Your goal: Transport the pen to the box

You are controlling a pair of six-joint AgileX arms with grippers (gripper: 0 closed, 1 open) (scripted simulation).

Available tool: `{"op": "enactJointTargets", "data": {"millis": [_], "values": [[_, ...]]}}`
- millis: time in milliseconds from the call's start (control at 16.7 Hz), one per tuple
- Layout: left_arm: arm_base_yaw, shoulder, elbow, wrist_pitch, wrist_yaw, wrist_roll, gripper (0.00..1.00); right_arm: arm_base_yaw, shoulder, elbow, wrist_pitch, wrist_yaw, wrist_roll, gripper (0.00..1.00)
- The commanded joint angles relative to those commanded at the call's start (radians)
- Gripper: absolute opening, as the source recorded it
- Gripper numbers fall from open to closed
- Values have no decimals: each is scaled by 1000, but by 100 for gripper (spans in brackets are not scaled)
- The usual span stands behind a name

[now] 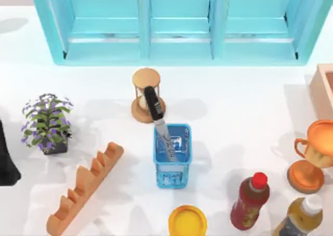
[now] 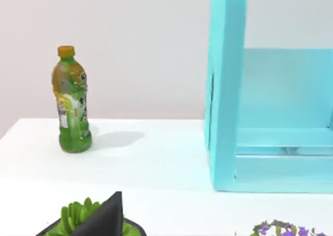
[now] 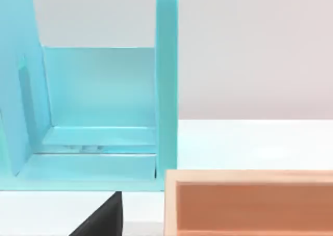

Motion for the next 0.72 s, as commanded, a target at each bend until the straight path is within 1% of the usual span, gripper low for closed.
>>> {"op": "enactJointTargets", "data": {"millis": [180,360,540,720], "values": [[0,0,0,0,0,0,100,9,12,5,1,-2,0,100],[0,0,0,0,0,0,100,73,109,46,12,-19,6,100],[0,0,0,0,0,0,100,177,298,125,41,-42,20,100],[0,0,0,0,0,0,100,304,552,234,90,-72,46,100]]}}
